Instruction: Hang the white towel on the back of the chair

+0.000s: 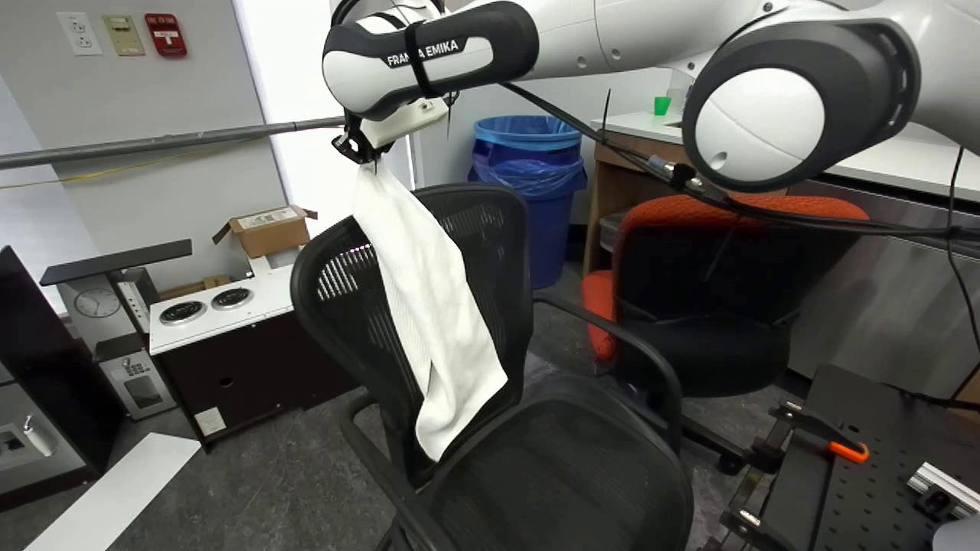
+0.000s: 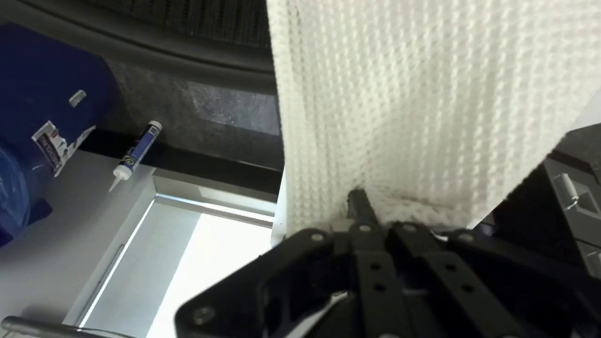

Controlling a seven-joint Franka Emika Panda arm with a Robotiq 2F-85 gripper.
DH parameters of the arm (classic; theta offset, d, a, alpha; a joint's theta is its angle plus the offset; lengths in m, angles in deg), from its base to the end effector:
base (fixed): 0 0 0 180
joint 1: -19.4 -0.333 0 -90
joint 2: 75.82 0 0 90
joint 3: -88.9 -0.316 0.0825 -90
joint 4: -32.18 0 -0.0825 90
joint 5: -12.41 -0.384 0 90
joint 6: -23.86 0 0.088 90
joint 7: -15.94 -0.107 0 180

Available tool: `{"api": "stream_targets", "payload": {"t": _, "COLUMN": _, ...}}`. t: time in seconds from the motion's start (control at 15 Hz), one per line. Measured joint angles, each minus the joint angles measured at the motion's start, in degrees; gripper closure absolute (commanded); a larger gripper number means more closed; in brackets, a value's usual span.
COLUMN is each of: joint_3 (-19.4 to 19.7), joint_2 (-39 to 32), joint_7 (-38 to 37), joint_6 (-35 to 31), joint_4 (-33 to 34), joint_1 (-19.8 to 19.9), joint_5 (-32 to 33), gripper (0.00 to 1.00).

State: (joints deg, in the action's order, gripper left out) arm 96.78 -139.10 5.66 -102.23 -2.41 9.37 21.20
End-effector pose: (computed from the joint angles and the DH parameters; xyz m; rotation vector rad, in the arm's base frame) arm 0.8336 0.0952 0.3818 2.8523 0.0343 0.7688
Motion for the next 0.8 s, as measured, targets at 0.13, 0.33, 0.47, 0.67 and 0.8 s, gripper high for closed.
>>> {"api": "stream_targets", "payload": {"t": 0.13, "joint_3": 1.8, "joint_2": -1.6, "joint_7": -2.1, "joint_6": -1.2, "joint_4": 2.0, "joint_1": 0.1, "joint_5": 0.0, "gripper": 0.99}}
{"api": "stream_targets", "payload": {"t": 0.33, "joint_3": 4.0, "joint_2": -3.2, "joint_7": -4.8, "joint_6": -1.3, "joint_4": 3.3, "joint_1": 0.1, "joint_5": 0.0, "gripper": 0.99}}
{"api": "stream_targets", "payload": {"t": 0.47, "joint_3": 4.6, "joint_2": -3.9, "joint_7": -5.9, "joint_6": -1.3, "joint_4": 3.5, "joint_1": 0.1, "joint_5": 0.0, "gripper": 0.96}}
{"api": "stream_targets", "payload": {"t": 0.67, "joint_3": 4.7, "joint_2": -4.3, "joint_7": -6.2, "joint_6": -1.3, "joint_4": 3.7, "joint_1": 0.1, "joint_5": 0.0, "gripper": 0.96}}
{"api": "stream_targets", "payload": {"t": 0.8, "joint_3": 4.7, "joint_2": -4.3, "joint_7": -6.2, "joint_6": -1.3, "joint_4": 3.8, "joint_1": 0.1, "joint_5": 0.0, "gripper": 0.96}}
